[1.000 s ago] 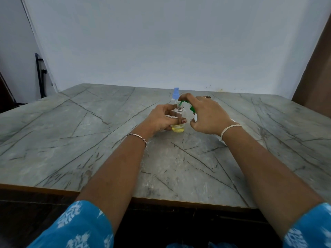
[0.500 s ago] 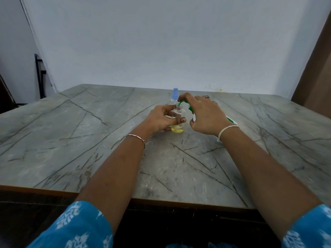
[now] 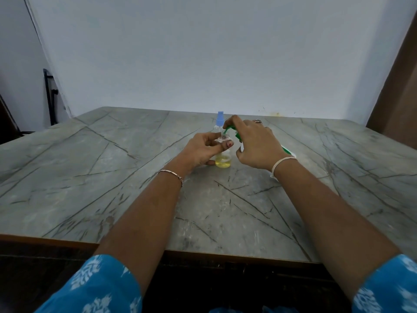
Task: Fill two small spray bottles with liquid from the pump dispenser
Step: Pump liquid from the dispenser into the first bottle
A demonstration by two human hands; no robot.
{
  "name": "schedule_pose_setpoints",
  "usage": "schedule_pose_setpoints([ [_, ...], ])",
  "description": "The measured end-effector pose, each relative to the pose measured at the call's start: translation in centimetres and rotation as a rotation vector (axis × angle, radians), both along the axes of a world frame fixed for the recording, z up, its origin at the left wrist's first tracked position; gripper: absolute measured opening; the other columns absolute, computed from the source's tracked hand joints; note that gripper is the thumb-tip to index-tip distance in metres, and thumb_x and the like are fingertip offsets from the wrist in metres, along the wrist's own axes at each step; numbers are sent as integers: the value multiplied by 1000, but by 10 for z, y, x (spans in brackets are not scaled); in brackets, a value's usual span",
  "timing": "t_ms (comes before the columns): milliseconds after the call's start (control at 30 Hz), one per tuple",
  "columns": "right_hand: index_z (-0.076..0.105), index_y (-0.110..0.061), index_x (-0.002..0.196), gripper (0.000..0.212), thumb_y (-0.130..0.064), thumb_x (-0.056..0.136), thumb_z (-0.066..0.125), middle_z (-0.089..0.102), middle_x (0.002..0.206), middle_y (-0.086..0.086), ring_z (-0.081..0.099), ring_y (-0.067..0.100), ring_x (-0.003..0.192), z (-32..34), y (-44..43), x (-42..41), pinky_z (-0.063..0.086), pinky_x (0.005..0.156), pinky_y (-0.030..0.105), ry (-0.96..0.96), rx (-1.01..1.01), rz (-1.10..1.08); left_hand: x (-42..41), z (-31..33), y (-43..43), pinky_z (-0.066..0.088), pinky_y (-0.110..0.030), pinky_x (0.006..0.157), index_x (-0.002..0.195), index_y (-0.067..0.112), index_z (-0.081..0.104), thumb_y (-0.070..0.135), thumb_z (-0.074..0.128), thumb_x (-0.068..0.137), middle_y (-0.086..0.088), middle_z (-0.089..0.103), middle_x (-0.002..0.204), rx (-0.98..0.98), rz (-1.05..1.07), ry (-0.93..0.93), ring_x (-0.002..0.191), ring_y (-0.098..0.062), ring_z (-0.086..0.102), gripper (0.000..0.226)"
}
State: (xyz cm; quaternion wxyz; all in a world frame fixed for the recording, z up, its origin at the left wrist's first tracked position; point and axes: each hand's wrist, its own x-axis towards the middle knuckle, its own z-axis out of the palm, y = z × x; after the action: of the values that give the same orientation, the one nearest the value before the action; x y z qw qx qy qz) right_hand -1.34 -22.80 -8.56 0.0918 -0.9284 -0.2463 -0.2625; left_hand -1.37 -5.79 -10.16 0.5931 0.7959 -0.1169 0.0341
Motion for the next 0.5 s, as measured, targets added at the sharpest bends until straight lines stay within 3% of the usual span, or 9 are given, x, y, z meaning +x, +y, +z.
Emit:
schedule_pose_setpoints([
  [233, 31, -38, 128, 68, -18, 72, 64, 60, 98, -1, 54, 24, 90, -2, -5, 1, 52, 81, 46, 20, 5, 13, -1, 0, 1, 58, -26, 72, 131, 17, 56, 38, 71, 81, 0, 66, 105, -5, -4, 10, 101, -14, 62, 57],
  [500, 33, -32, 122, 61, -17, 72, 65, 60, 103, 3, 54, 27, 91, 1, -1, 4, 52, 81, 50, 29, 4, 24, -3, 2, -1, 56, -23, 67, 129, 18, 56, 36, 71, 82, 2, 65, 103, -9, -5, 5, 96, -11, 62, 53],
])
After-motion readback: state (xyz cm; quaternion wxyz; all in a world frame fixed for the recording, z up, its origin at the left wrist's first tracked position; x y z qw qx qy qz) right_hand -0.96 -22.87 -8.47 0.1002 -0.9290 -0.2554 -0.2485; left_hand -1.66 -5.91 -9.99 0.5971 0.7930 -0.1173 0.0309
